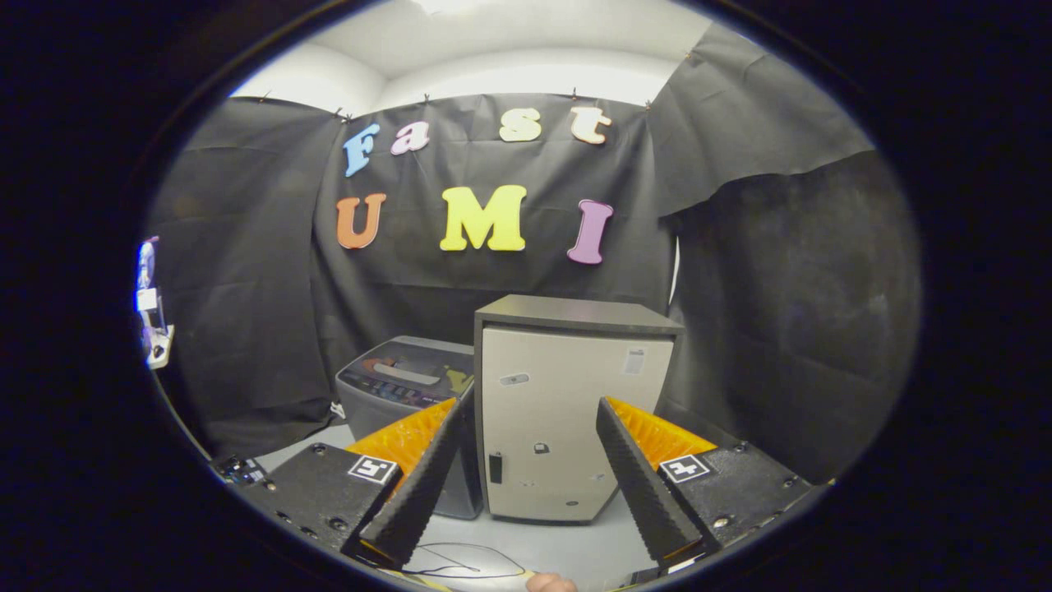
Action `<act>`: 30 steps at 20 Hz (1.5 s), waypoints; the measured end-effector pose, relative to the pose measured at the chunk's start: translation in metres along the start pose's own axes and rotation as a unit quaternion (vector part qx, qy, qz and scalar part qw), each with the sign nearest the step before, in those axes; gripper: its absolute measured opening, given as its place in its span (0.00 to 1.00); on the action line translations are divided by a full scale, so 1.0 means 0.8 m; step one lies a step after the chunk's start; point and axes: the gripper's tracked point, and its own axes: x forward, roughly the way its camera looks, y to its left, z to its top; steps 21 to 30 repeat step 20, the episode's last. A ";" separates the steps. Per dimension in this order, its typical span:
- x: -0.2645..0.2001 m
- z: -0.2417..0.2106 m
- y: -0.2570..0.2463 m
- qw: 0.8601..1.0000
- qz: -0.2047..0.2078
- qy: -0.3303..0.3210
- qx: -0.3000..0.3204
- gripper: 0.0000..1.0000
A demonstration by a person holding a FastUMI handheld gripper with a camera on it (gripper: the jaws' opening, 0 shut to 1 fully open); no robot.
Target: Put the clothes into the washing machine and then close the washing machine lid.
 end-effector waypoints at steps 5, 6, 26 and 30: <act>-0.001 -0.003 -0.001 1.000 -0.004 0.003 0.001 1.00; -0.001 -0.003 -0.002 1.000 -0.006 0.005 0.000 1.00; -0.005 -0.003 -0.004 1.000 -0.013 0.012 0.004 1.00; -0.005 -0.003 -0.004 1.000 -0.013 0.012 0.004 1.00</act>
